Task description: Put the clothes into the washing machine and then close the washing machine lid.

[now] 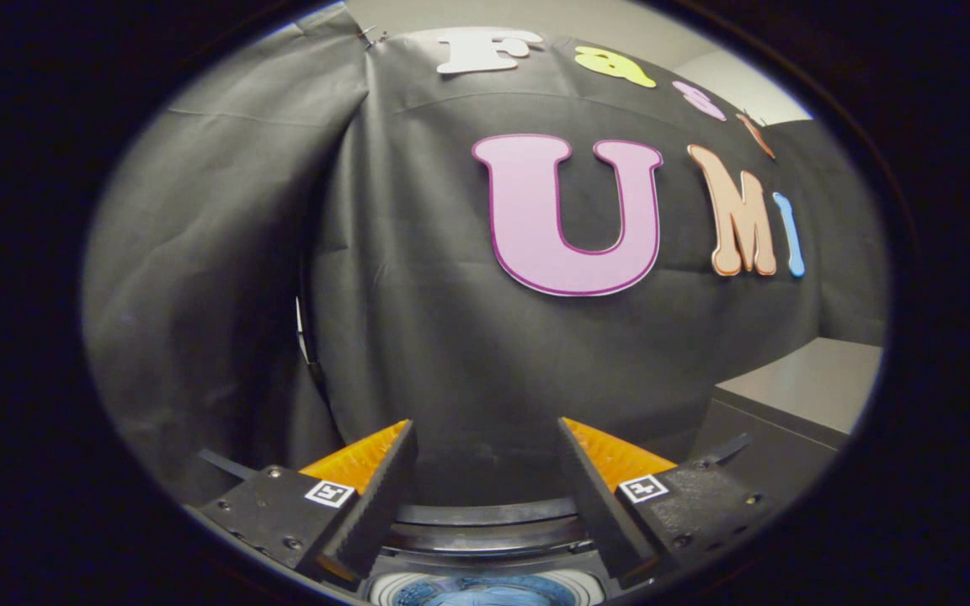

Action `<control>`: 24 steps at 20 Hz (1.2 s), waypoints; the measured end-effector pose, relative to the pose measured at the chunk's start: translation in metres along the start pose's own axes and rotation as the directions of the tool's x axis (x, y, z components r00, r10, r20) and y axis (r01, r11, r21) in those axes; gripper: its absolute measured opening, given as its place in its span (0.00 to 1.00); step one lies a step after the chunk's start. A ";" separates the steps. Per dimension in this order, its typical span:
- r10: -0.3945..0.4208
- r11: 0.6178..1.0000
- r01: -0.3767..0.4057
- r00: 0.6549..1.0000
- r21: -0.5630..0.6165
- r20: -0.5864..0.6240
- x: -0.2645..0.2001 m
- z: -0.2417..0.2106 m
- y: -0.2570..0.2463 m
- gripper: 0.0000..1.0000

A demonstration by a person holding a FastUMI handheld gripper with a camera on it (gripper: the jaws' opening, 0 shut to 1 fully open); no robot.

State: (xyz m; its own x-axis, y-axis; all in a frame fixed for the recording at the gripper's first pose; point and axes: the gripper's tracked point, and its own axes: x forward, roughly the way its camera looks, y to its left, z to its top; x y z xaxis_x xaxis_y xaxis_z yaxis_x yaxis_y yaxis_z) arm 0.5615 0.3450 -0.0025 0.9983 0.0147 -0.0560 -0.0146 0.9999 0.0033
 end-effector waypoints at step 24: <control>0.049 0.999 -0.050 0.998 0.005 0.028 0.002 -0.004 0.003 0.98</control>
State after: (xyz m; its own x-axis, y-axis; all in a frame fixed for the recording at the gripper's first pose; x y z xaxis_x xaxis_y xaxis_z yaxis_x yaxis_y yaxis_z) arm 0.5634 0.3482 -0.0071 0.9976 0.0641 -0.0275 -0.0638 0.9979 0.0108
